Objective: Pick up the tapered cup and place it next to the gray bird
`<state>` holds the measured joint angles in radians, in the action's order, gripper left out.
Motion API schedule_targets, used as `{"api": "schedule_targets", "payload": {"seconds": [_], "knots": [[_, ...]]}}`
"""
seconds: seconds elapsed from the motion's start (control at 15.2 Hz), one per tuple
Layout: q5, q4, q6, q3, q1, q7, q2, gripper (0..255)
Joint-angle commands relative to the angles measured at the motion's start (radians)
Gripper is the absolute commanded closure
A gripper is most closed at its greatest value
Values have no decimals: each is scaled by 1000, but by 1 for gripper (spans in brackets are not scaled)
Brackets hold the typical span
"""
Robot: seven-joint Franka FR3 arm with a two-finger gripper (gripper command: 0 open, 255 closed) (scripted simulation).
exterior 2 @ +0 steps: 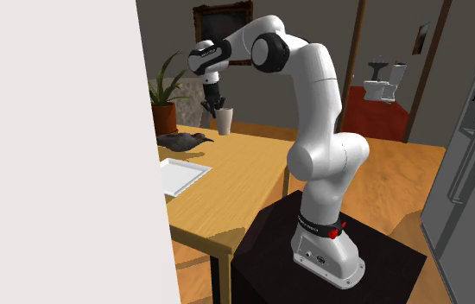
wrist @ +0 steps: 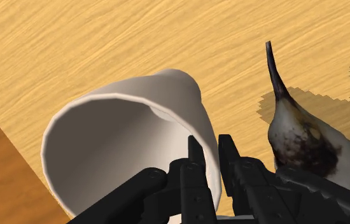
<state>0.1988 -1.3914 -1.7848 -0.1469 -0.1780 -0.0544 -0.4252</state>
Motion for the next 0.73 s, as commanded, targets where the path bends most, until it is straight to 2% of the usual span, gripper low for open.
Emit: {"api": "schedule_targets", "payload": {"seconds": [0.0, 0.66], "knots": [[1, -30, -29, 0, -1, -5, 1, 255], [11, -129, -150, 4, -4, -24, -22, 255]]}}
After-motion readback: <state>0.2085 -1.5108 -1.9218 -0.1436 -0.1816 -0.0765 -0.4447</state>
